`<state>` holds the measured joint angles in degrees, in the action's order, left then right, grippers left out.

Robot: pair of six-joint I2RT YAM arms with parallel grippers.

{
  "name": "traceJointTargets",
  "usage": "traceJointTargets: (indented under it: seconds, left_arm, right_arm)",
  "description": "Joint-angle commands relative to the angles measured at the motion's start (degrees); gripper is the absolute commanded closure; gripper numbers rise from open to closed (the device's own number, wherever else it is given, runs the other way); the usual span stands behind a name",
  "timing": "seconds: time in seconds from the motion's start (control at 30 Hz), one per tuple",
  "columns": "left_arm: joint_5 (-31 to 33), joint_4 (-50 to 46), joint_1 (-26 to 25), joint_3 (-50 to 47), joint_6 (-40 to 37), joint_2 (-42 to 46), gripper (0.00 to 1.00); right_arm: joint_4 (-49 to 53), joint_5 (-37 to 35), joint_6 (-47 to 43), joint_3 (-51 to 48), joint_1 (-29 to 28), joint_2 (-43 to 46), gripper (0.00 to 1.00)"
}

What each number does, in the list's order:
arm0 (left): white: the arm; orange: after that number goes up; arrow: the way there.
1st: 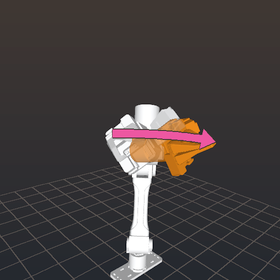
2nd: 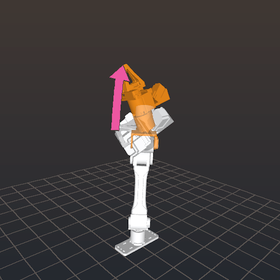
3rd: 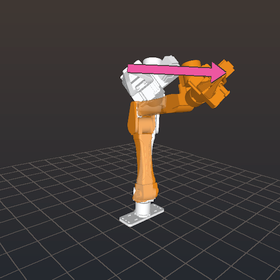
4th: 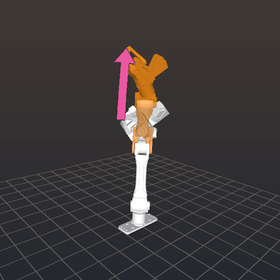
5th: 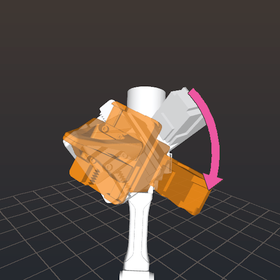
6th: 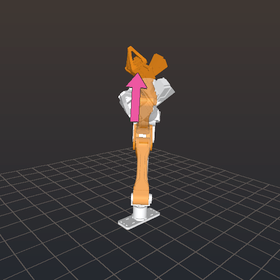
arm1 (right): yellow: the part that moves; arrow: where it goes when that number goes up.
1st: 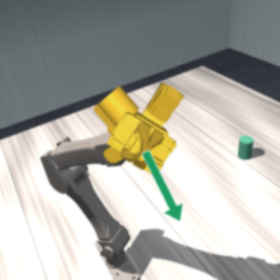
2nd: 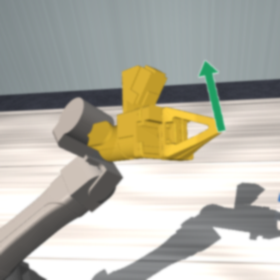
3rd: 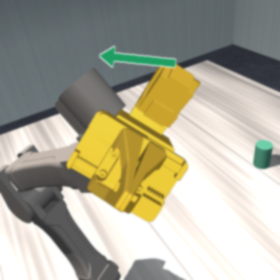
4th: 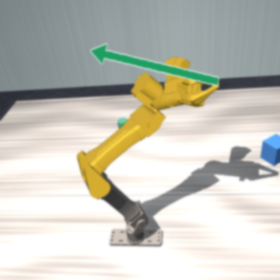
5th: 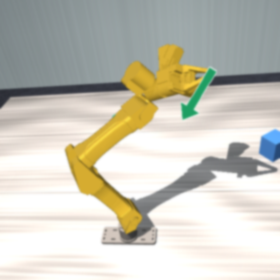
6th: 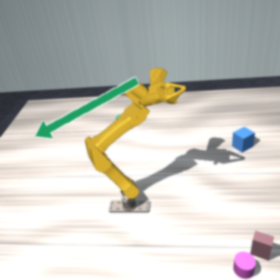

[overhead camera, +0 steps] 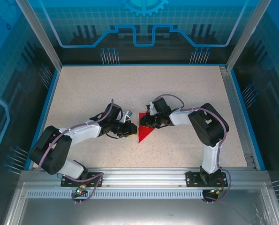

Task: Fold a paper plane with a square sheet of paper (pick it up from the middle)
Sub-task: Fourth fold the wing at the center of the table.

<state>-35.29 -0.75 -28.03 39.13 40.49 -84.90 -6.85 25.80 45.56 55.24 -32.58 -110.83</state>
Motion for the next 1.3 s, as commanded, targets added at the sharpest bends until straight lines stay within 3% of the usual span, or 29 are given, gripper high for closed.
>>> traceJointTargets:
  seconds: [0.0, 0.33, 0.7, 1.27]
  left_arm:
    - [-2.06, 8.70, -0.51, 0.73, 5.48, -2.95, 0.83]
    - [-3.70, 13.82, -2.20, 4.10, 6.78, -12.99, 0.83]
    - [-0.95, 8.62, -2.81, 4.09, 3.21, -18.94, 0.83]
    - [0.70, -3.86, -4.37, 0.68, -4.14, -15.84, 0.87]
  right_arm:
    - [6.87, -5.11, -1.88, -1.24, 0.05, -4.07, 0.84]
    - [6.86, -4.92, -1.76, -1.10, 0.06, -4.14, 0.84]
    - [7.81, -5.15, -2.08, -0.85, 0.12, -4.33, 0.84]
    - [8.43, -5.70, -1.89, -0.82, 0.07, -4.53, 0.84]
